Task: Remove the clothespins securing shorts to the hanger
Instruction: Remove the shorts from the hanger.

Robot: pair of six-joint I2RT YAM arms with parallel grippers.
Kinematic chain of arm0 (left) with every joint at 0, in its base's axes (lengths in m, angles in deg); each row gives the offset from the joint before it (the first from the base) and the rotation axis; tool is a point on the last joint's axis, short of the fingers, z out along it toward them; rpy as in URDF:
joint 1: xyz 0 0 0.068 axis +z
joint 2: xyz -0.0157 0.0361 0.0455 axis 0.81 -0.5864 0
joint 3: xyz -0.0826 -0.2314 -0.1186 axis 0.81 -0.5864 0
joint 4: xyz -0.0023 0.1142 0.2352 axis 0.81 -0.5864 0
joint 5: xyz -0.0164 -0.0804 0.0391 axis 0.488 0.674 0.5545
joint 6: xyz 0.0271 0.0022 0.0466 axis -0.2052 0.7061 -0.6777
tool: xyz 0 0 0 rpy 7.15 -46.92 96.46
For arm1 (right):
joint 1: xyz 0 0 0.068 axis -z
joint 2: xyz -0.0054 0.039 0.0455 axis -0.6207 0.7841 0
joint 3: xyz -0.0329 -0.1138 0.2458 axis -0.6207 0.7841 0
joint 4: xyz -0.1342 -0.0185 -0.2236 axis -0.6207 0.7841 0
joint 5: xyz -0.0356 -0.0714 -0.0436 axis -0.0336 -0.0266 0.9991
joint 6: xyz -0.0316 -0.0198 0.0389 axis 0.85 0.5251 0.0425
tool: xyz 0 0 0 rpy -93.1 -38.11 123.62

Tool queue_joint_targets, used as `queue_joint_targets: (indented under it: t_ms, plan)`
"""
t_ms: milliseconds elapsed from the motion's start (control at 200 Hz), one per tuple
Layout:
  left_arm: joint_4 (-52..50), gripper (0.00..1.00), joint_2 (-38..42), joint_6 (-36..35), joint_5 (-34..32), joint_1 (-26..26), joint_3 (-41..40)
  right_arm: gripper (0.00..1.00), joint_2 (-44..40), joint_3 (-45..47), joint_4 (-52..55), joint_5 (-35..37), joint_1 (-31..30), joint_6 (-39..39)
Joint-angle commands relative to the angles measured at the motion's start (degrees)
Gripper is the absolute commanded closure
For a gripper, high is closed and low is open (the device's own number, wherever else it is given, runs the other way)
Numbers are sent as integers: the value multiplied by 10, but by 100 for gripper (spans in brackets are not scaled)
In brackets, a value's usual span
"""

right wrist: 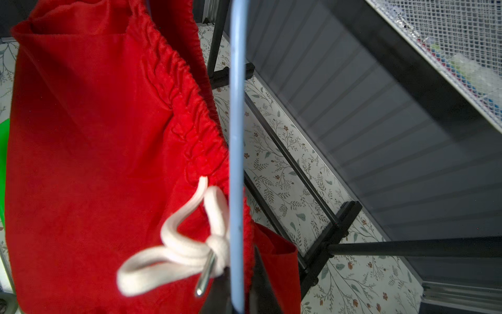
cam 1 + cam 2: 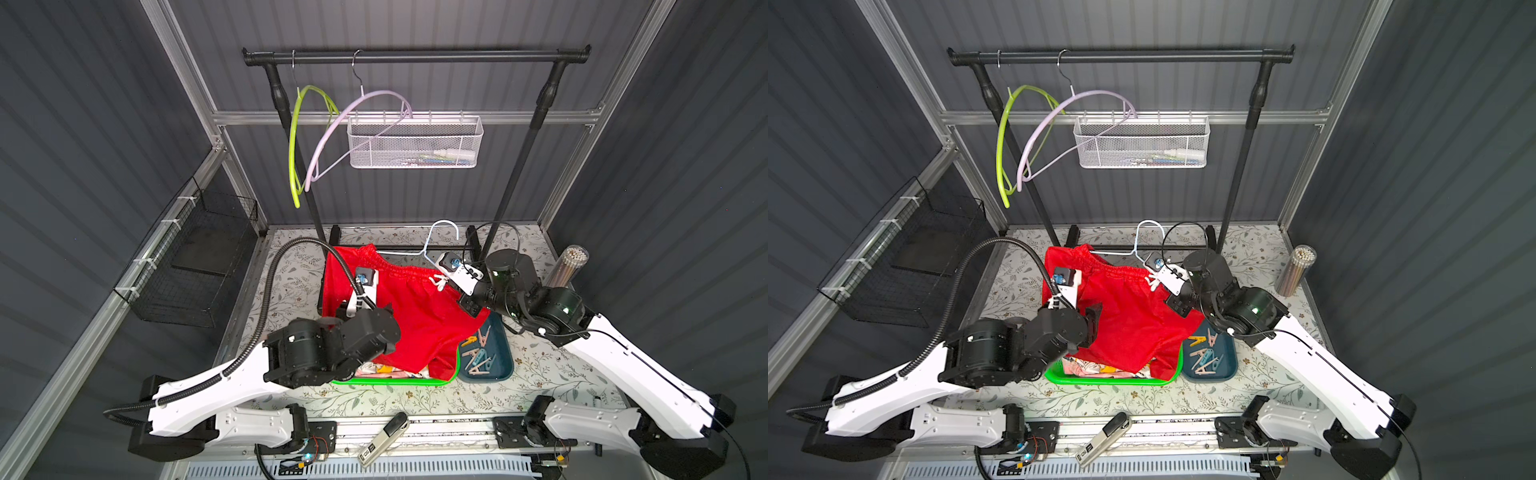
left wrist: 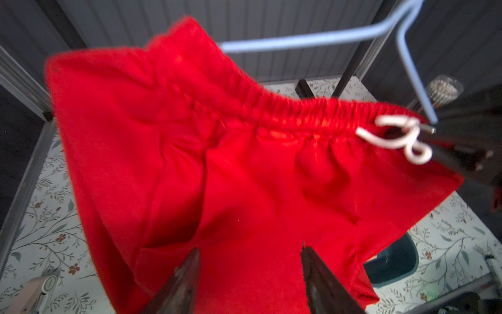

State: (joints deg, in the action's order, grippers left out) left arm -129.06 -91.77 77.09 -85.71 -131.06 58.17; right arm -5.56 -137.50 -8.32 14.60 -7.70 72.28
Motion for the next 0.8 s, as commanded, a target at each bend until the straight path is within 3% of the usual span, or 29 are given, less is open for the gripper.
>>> queue_joint_targets:
  t_ms: [0,270,455,640,796]
  plan:
    - [-57,38,-14,-3,-48,-3,61,100,-22,6,2,54,-13,-30]
    - [-15,32,-23,-51,-74,4,92,100,-32,25,11,98,-60,-78]
    - [-3,30,-68,-80,53,97,117,100,-35,31,13,131,-92,-87]
    - [8,29,-104,-98,62,121,136,100,-52,31,14,146,-109,-93]
    - [51,29,-115,-118,116,154,135,100,-62,38,10,146,-117,-98]
